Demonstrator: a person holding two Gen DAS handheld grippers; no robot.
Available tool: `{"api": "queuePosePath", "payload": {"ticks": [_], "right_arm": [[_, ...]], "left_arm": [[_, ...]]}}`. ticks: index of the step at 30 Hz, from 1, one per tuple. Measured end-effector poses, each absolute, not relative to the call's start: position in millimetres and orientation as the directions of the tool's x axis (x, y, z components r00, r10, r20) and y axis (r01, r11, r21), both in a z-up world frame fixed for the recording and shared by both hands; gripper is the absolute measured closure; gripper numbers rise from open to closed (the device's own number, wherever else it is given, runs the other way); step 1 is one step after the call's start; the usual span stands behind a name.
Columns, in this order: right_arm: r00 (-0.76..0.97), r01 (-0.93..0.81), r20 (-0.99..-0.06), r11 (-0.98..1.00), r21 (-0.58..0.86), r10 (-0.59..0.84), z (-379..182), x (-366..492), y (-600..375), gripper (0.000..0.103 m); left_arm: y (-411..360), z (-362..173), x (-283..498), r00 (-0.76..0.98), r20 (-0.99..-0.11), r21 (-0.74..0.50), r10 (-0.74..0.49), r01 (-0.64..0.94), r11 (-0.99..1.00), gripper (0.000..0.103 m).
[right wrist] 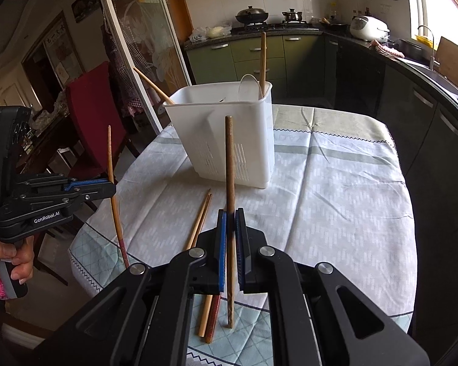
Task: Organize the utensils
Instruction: 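Lift both held chopsticks upright and lower them into the white holder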
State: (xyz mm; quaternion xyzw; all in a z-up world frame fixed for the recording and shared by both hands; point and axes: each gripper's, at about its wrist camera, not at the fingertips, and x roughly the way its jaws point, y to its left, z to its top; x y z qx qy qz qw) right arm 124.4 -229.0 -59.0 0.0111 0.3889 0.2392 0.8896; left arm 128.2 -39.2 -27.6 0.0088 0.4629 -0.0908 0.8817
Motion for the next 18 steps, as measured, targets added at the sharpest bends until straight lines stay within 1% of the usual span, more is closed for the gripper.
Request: {"api": "queuePosePath", "payload": {"ticks": [12,18], "right_arm": [[0.602,-0.435,-0.661,0.878,0.198,0.447,-49,115,-226,0.096],[0.609,-0.442,-0.652,0.876,0.194,0.451,-45,115,-224,0.096]], "left_arm": [[-40,-14,110,0.629,-0.764,-0.029,-0.144,0.189,0.982,0.097],[-40,-6,108,0.648,-0.746,-0.032,-0.153,0.194,0.981,0.097]]}}
